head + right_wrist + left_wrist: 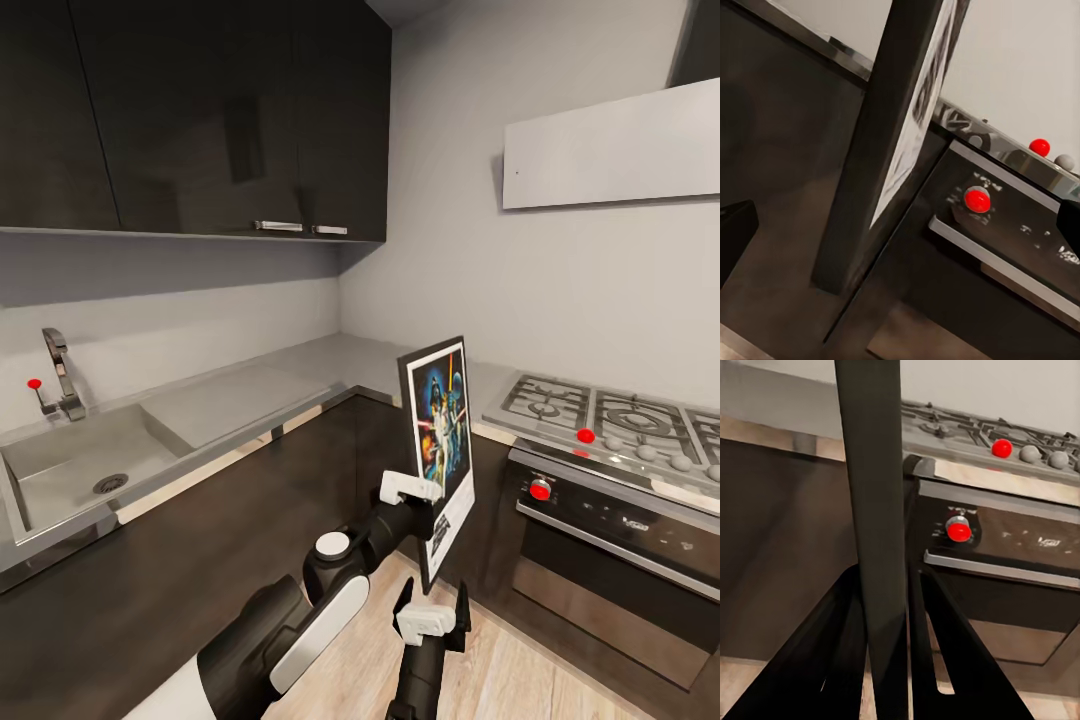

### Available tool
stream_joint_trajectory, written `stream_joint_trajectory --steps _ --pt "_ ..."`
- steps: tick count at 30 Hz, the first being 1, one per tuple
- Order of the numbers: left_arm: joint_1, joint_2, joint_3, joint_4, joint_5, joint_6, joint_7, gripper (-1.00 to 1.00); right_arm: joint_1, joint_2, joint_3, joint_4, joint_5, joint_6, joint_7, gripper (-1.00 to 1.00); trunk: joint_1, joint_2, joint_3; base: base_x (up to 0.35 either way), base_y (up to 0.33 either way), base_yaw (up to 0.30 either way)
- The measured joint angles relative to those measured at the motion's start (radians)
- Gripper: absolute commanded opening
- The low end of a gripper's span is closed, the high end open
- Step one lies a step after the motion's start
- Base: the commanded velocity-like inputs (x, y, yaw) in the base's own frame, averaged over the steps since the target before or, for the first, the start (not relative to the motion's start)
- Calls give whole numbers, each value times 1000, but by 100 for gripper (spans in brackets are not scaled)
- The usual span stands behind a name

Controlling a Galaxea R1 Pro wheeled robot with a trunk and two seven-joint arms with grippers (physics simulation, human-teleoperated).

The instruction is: Pick up the poster from the kitchen countertop and hang it on one of the wall nails in the kitchen.

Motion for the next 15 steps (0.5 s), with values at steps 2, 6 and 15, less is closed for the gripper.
stream_joint_trajectory --steps 2,6,15 --pt "0 0 0 0 -5 0 0 -100 0 0 0 0 0 0 0 100 0 0 0 0 0 0" --pt "0 0 0 0 -10 0 0 -100 0 0 0 1 0 0 3 100 0 0 0 0 0 0" --pt "0 0 0 0 -10 0 0 -100 0 0 -1 1 0 0 13 100 0 0 0 0 0 0"
